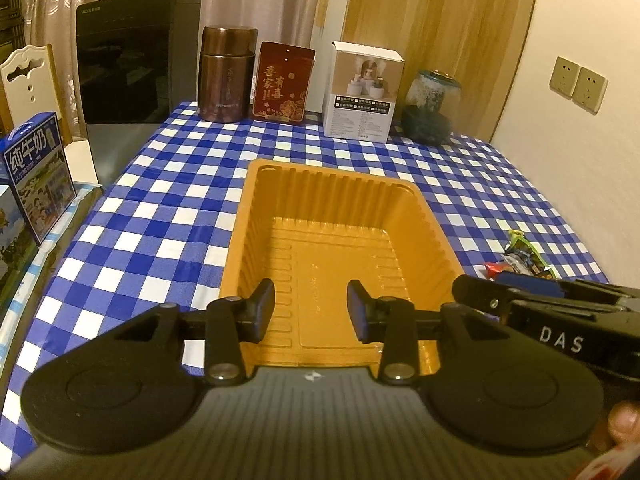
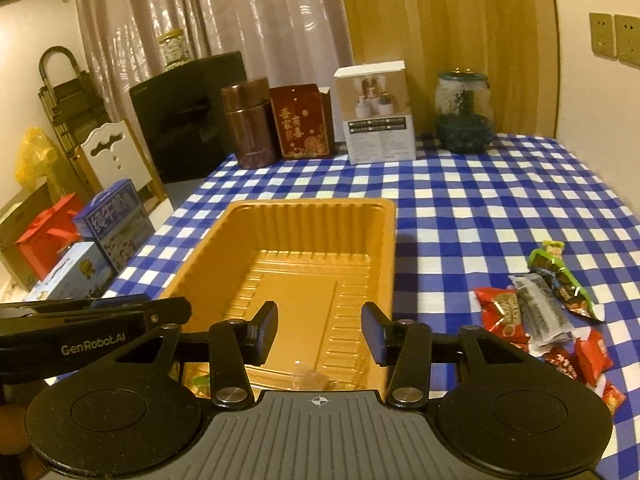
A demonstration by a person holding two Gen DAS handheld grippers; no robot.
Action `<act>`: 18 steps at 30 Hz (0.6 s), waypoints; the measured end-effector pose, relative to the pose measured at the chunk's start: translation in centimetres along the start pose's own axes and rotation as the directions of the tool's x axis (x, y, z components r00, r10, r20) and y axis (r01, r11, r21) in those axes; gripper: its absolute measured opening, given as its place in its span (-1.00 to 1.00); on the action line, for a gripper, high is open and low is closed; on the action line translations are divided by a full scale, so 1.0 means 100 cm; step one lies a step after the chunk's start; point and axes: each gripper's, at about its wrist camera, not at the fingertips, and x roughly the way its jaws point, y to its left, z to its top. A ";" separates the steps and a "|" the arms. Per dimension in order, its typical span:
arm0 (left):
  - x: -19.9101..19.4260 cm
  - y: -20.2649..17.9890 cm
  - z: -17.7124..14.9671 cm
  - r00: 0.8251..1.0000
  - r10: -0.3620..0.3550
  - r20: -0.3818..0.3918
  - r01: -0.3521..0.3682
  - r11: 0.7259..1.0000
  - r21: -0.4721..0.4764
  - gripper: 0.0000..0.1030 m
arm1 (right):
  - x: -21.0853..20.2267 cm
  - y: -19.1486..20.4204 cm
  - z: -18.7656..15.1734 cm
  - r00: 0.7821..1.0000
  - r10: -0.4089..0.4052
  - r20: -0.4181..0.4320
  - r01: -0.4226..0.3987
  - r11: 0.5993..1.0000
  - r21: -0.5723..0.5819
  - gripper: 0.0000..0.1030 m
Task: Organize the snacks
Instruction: 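Move the left tool back toward the snack pile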
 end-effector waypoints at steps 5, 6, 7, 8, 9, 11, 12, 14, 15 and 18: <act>-0.003 -0.003 -0.001 1.000 0.003 0.003 -0.004 1.000 0.002 -0.31 | -0.006 -0.006 0.000 0.999 -0.025 0.025 0.025 1.000 -0.001 -0.09; -0.003 -0.004 -0.001 1.000 0.003 0.004 -0.003 1.000 0.006 -0.31 | -0.008 -0.008 0.000 0.999 -0.033 0.031 0.033 0.999 0.000 -0.09; -0.004 -0.006 -0.001 1.000 0.002 0.006 -0.002 1.000 0.010 -0.31 | -0.009 -0.010 0.000 0.998 -0.042 0.036 0.042 0.999 0.003 -0.09; -0.004 -0.008 -0.001 1.000 0.001 0.006 -0.001 1.000 0.013 -0.30 | -0.011 -0.012 0.000 0.998 -0.049 0.040 0.049 0.999 0.006 -0.09; -0.004 -0.010 -0.001 1.000 -0.003 0.007 0.002 1.000 0.016 -0.29 | -0.013 -0.015 0.000 0.997 -0.058 0.046 0.057 0.998 0.010 -0.09; -0.005 -0.015 -0.001 1.000 -0.010 0.010 0.010 1.000 0.023 -0.29 | -0.016 -0.020 0.000 0.996 -0.077 0.053 0.076 0.997 0.018 -0.09; -0.005 -0.018 -0.002 1.000 -0.014 0.011 0.013 1.000 0.028 -0.29 | -0.018 -0.022 0.000 0.995 -0.086 0.058 0.085 0.996 0.023 -0.09; -0.006 -0.024 -0.002 1.000 -0.023 0.011 0.022 0.999 0.037 -0.26 | -0.021 -0.028 0.000 0.992 -0.104 0.065 0.102 0.994 0.032 -0.09; -0.006 -0.027 -0.003 1.000 -0.028 0.010 0.027 0.999 0.040 -0.22 | -0.022 -0.031 0.000 0.991 -0.115 0.068 0.112 0.993 0.038 -0.09; -0.007 -0.037 -0.003 0.999 -0.038 0.014 0.037 0.998 0.049 -0.18 | -0.028 -0.040 -0.001 0.987 -0.137 0.080 0.133 0.990 0.054 -0.09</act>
